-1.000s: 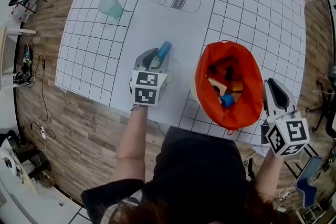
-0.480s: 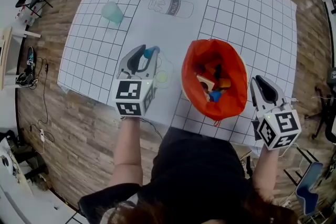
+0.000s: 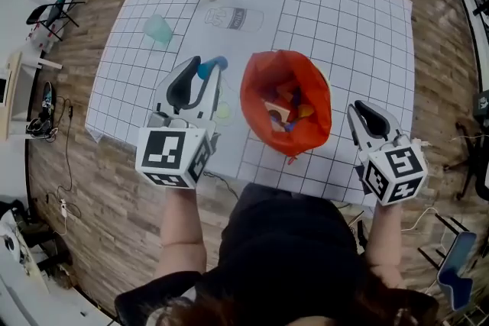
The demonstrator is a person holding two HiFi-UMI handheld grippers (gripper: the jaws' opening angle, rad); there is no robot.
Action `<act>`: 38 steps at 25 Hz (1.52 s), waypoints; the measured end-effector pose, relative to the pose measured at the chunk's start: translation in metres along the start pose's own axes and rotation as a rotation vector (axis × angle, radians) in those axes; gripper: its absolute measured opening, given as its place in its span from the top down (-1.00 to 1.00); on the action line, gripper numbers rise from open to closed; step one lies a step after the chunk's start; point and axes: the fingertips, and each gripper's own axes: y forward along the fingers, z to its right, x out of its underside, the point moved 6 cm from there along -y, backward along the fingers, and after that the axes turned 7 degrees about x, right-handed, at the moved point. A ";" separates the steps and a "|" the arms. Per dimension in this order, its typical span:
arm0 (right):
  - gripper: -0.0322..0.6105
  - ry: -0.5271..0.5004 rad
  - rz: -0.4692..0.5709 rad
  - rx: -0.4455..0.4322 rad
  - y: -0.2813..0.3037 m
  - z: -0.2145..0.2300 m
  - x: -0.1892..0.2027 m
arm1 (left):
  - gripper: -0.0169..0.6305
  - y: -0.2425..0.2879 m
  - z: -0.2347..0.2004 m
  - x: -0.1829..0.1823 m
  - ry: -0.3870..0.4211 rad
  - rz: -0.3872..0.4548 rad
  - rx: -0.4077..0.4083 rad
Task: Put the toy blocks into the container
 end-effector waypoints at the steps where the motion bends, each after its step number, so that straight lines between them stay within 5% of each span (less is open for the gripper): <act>1: 0.69 -0.002 0.003 -0.002 -0.002 0.000 0.000 | 0.52 -0.001 0.006 -0.005 -0.001 0.013 0.017; 8: 0.69 -0.012 0.009 -0.012 -0.018 0.000 0.007 | 0.52 0.000 0.054 -0.032 0.058 0.064 0.105; 18: 0.69 -0.033 -0.009 -0.041 -0.027 -0.005 0.019 | 0.52 0.026 0.111 -0.010 0.147 -0.053 0.268; 26: 0.69 -0.039 -0.021 -0.057 -0.028 -0.010 0.024 | 0.49 0.034 0.120 0.003 0.183 -0.094 0.273; 38: 0.69 -0.041 -0.014 -0.065 -0.030 -0.014 0.022 | 0.63 0.024 0.109 0.003 0.122 -0.063 0.216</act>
